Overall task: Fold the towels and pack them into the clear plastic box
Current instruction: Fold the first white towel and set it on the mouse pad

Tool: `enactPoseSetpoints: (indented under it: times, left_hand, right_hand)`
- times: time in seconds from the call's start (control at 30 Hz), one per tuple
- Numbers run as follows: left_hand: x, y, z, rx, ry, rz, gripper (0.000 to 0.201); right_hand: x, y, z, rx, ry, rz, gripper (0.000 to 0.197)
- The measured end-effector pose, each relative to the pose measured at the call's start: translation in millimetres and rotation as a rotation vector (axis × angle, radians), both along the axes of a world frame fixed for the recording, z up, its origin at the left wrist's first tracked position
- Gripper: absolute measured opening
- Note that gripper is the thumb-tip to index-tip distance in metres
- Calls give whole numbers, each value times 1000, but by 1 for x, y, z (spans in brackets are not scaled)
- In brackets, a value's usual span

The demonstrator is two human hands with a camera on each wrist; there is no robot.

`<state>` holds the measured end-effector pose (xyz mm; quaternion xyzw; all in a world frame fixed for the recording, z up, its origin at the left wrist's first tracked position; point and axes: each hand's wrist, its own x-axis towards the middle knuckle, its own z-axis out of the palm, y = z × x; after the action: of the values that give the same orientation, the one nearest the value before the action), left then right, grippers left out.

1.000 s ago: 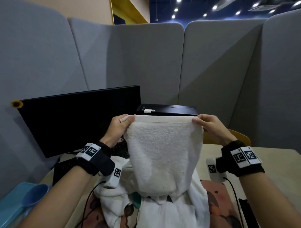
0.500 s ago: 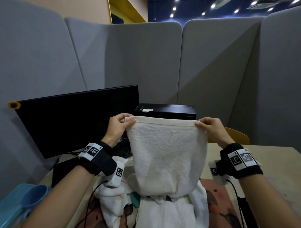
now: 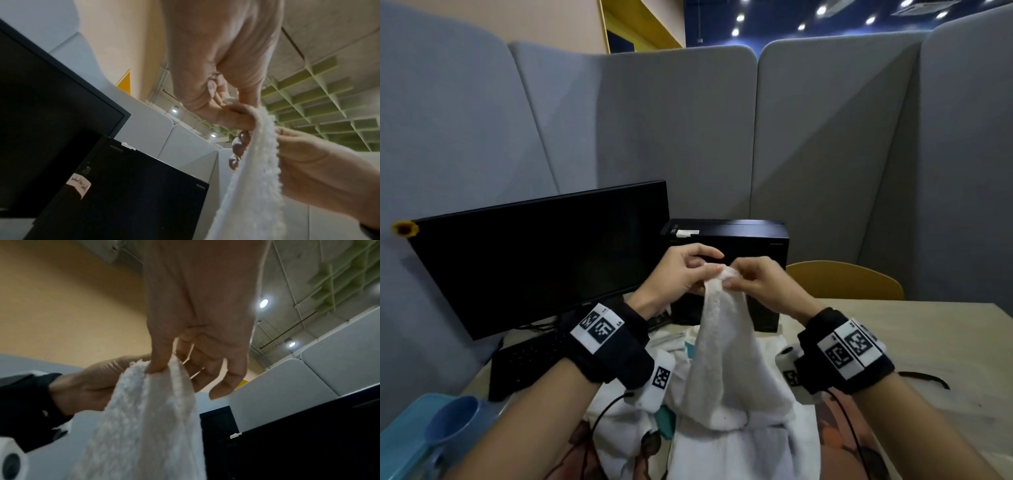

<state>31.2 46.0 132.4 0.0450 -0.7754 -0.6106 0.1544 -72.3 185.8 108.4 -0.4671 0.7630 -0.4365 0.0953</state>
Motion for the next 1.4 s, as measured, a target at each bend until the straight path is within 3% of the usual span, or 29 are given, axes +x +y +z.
enactPoseSetpoints:
  times: [0.1,0.2,0.27,0.37,0.43,0.5,0.6,0.73,0.83,1.0,1.1,1.17,1.23,1.27,1.4]
  left_hand:
    - [1,-3,1,111,38,99,9]
    - [-2,0,1,245,50,121,9]
    - [-4,6,1,289,15,56,17]
    - [-4,12,2,176,31,36,23]
    - [-3,8,2,-1,92,79,25]
    - [-3,1,1,-112,71,7,32]
    - [2,-2,-3,-129,-15,-168,27]
    - [4,-3,-8,-79,-45,-252,12]
    - [5,-1,-12,-108,-58,-315,18]
    - [1,11,4,233,261,-39,28]
    - [3,10,20,28,310,-102,18]
    - [-2,1,19,-346,143,-154,23]
    - [-12,-17,7,-762,-15,-25,20]
    - [-15,-30,0,-847,-72,82,21]
    - [-25,-84,-26,-614,-254,450,24]
  right_hand:
    - [4,3,-3,-176,136,-305,6]
    - [14,3,-3,-183,-88,-121,14]
    - [18,-1,-6,-97,-93,-69,17]
    - [18,-1,-1,-159,-153,-77,12]
    - [17,4,8,-183,-296,23,16]
    - [16,11,17,-191,-385,116,18]
    - [13,17,27,-214,-463,175,20]
    - [5,26,38,-296,-565,167,22]
    - [1,33,50,-404,-567,156,24]
    - [-8,43,75,-570,-500,99,15]
    - [-17,44,84,-546,-403,12,13]
    - [-20,46,91,-521,-340,-54,19]
    - [-20,50,98,-518,-318,-69,18]
    - [-21,53,100,-530,-341,-66,16]
    - [-40,50,90,-552,-415,-171,21]
